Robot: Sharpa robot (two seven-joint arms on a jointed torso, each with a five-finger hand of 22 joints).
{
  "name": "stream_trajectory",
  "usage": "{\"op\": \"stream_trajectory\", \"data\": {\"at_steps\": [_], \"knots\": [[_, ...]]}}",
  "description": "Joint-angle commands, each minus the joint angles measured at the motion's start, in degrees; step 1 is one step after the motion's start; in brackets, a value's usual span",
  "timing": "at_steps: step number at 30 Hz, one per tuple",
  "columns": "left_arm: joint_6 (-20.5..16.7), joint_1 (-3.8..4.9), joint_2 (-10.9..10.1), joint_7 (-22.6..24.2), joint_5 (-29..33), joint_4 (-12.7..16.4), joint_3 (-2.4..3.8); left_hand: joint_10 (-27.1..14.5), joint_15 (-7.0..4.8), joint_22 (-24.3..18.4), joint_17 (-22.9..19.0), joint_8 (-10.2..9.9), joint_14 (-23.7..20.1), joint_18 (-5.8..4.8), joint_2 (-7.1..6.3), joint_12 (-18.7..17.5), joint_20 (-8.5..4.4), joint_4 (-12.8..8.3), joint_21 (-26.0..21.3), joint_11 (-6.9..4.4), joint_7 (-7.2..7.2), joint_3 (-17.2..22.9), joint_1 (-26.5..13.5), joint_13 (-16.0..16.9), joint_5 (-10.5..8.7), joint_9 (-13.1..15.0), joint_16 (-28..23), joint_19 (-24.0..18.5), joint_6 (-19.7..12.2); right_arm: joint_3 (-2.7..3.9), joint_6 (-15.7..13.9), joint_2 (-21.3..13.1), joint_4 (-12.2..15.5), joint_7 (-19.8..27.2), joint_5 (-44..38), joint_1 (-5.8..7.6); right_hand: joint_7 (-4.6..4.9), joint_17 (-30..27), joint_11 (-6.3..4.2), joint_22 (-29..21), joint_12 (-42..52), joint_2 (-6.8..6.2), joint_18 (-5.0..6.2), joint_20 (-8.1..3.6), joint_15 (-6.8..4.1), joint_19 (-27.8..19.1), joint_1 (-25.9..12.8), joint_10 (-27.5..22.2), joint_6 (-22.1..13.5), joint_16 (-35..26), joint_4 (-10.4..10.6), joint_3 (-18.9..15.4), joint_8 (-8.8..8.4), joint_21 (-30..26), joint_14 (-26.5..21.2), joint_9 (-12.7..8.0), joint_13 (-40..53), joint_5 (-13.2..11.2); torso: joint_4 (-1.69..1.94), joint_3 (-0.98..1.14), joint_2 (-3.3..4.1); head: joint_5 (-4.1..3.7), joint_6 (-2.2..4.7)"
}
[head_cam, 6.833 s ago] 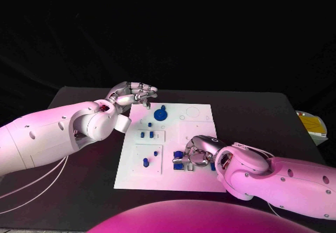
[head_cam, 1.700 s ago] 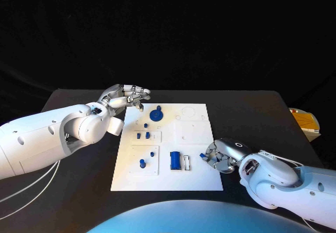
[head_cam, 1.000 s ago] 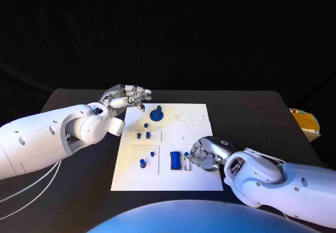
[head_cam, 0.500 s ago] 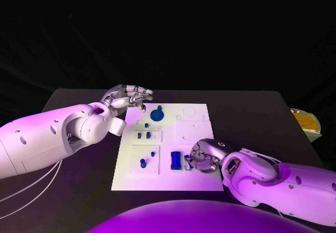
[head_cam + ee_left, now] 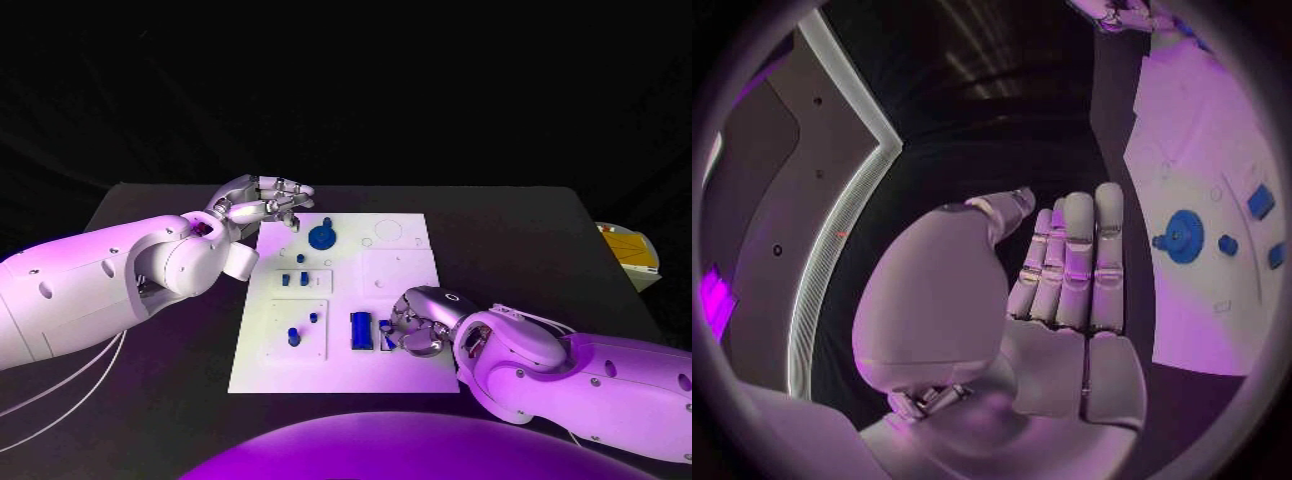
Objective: Assemble the parts on the task board
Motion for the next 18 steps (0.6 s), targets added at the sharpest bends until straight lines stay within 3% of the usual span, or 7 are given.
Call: {"op": "stream_trajectory", "data": {"at_steps": [1,7,11,12,13,14,18], "knots": [[1.1,0.02,0.1,0.1,-0.2,0.2,0.04,-0.3,0.01,-0.1,-0.1,0.3,-0.6,0.78,-0.03,0.2,0.18,0.2,-0.3,0.05,0.04,0.1,0.1,0.0,-0.08,0.0,-0.4,0.0,-0.3,-0.23,2.7,0.2,-0.2,-0.9,-0.3,-0.27,-1.2,13.3,-0.5,11.6,-0.1,0.03,-0.54,-0.46,-0.32,2.3,-0.6,3.5,0.7,0.2,-3.9,3.4,-0.07,0.2,5.6,0.0,11.4,0.2,0.0,-0.05,-0.03,-0.01,0.01],[1.1,0.02,0.0,-0.1,-0.3,0.1,0.04,-0.3,0.02,-0.1,-0.1,0.3,-0.6,0.78,-0.03,0.2,0.18,0.3,-0.3,0.06,0.05,0.1,0.1,0.0,-0.08,-0.1,-0.4,0.0,-0.3,-0.23,1.8,0.3,-0.1,-0.6,-0.3,-0.28,-1.43,13.3,-0.68,11.6,0.0,0.43,-0.54,-0.63,-0.47,2.4,-3.1,3.6,1.2,0.2,-1.4,1.7,0.4,0.0,5.6,0.0,11.5,-2.1,0.05,-0.05,0.0,0.01,0.01],[1.1,0.02,0.0,-0.1,-0.3,0.1,0.04,-0.3,0.02,-0.1,-0.1,0.3,-0.6,0.78,-0.03,0.2,0.18,0.3,-0.3,0.06,0.05,0.1,0.1,0.0,-0.08,-0.1,-0.4,0.0,-0.3,-0.23,1.4,0.3,-0.1,-0.4,-0.3,-0.28,-1.42,13.4,-0.65,11.7,0.0,-0.7,-0.57,-0.64,-0.46,2.4,-6.7,3.6,1.5,0.3,2.5,-0.8,0.51,0.1,5.7,-0.3,11.5,-5.7,0.05,-0.07,0.01,0.02,0.01],[1.1,0.02,0.0,-0.1,-0.3,0.1,0.04,-0.3,0.02,-0.1,-0.1,0.3,-0.6,0.78,-0.03,0.2,0.18,0.3,-0.3,0.06,0.05,0.1,0.1,0.0,-0.08,-0.1,-0.4,0.0,-0.3,-0.23,1.3,0.3,-0.1,-0.4,-0.3,-0.28,-1.44,13.5,-0.67,11.7,-0.1,-0.97,-0.57,-0.64,-0.47,2.4,-7.3,3.6,1.6,0.3,3.2,-1.5,0.55,0.1,5.7,-0.4,11.5,-4.7,0.04,-0.08,0.01,0.05,0.01],[1.1,0.02,0.0,-0.1,-0.3,0.1,0.04,-0.3,0.02,-0.1,-0.1,0.3,-0.6,0.78,-0.03,0.2,0.18,0.3,-0.3,0.06,0.05,0.1,0.1,0.0,-0.08,-0.1,-0.4,0.0,-0.3,-0.23,1.2,0.3,-0.1,-0.4,-0.3,-0.28,-1.52,13.5,-0.68,11.7,-0.1,-1.47,-0.56,-0.74,-0.48,2.4,-8.1,3.6,1.7,0.3,4.4,-3.1,0.64,0.1,5.7,-0.4,11.6,-1.6,0.02,-0.07,0.0,0.06,0.01],[1.1,0.02,0.0,-0.1,-0.3,0.1,0.04,-0.3,0.02,-0.1,-0.1,0.3,-0.6,0.78,-0.03,0.2,0.19,0.3,-0.3,0.06,0.05,0.1,0.1,0.0,-0.08,-0.1,-0.4,0.0,-0.3,-0.23,1.1,0.2,-0.2,-0.4,-0.4,-0.28,-1.48,13.4,-0.72,11.7,0.0,-1.5,-0.58,-0.74,-0.54,2.5,-8.2,3.6,1.7,0.3,4.8,-3.9,0.67,0.1,5.7,-0.5,11.6,-0.7,0.02,-0.07,-0.01,0.06,0.01],[1.1,0.02,0.0,-0.2,-0.3,0.1,0.04,-0.4,0.04,-0.1,-0.1,0.4,-0.6,0.77,-0.03,0.2,0.2,0.3,-0.4,0.08,0.07,0.0,0.0,0.0,-0.08,-0.1,-0.4,-0.1,-0.3,-0.23,1.0,0.0,-0.3,-0.5,-0.6,-0.28,-1.49,13.5,-0.72,11.7,-0.1,-1.49,-0.56,-0.74,-0.54,2.4,-8.2,3.6,1.7,0.3,4.9,-4.1,0.68,0.0,5.7,-0.5,11.6,-0.6,-0.03,-0.05,-0.04,0.07,0.01]]}}
